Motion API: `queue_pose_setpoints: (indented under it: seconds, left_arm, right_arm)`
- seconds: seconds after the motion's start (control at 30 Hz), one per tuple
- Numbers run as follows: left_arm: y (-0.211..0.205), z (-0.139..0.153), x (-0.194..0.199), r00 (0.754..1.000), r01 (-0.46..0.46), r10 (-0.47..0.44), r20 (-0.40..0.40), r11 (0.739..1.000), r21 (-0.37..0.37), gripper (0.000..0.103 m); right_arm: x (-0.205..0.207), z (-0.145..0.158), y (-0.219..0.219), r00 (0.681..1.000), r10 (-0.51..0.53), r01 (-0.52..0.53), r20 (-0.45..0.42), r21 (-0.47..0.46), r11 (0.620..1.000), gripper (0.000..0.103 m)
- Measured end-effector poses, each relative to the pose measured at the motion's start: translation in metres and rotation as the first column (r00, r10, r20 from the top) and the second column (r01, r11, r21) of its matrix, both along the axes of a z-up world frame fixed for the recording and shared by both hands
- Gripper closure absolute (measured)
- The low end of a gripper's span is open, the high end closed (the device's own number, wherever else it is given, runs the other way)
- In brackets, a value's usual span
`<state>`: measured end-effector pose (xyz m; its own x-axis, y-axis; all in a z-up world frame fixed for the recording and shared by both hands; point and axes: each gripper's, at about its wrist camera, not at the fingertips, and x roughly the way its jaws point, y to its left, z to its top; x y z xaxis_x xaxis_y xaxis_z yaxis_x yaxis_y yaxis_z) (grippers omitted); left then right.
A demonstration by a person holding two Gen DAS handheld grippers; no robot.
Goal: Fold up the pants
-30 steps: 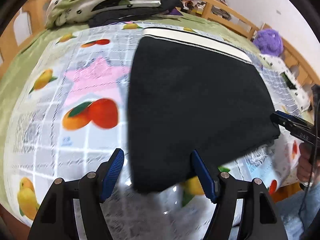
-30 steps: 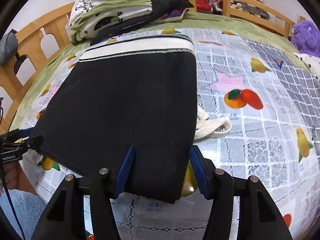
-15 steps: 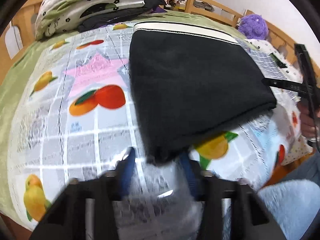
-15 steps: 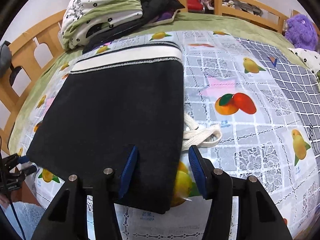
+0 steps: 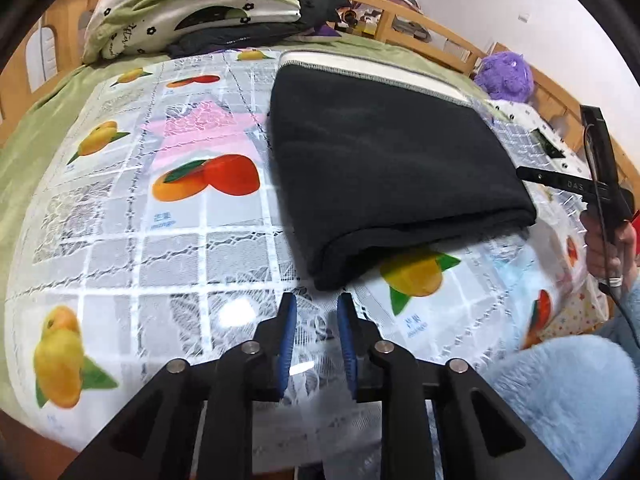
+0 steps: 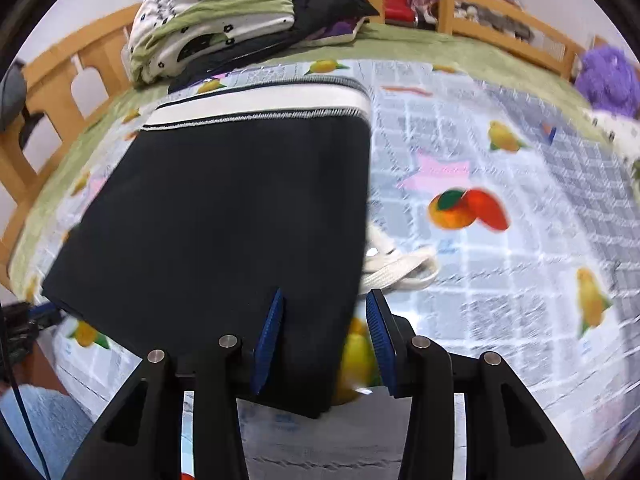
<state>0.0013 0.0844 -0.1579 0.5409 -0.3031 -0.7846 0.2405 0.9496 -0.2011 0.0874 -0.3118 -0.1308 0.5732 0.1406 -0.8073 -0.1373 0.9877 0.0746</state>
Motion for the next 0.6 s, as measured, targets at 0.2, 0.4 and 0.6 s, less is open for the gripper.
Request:
queue_pose_setpoints:
  seconds: [0.2, 0.4, 0.6]
  left_arm:
    - [0.004, 0.037, 0.020, 0.996, -0.032, 0.040, 0.076, 0.994, -0.100, 0.072]
    - [-0.026, 0.041, 0.056, 0.996, -0.020, 0.031, 0.087, 0.991, -0.129, 0.064]
    - [-0.034, 0.013, 0.055, 0.998, -0.028, 0.030, 0.054, 0.999, -0.036, 0.064]
  right_arm:
    - [-0.002, 0.017, -0.006, 0.998, -0.015, 0.009, 0.058, 0.107, 0.994, 0.061]
    - [0.011, -0.019, 0.015, 0.998, 0.018, -0.020, -0.053, -0.023, 1.000, 0.059]
    - [0.007, -0.005, 0.003, 0.997, 0.032, -0.033, -0.064, -0.010, 0.999, 0.059]
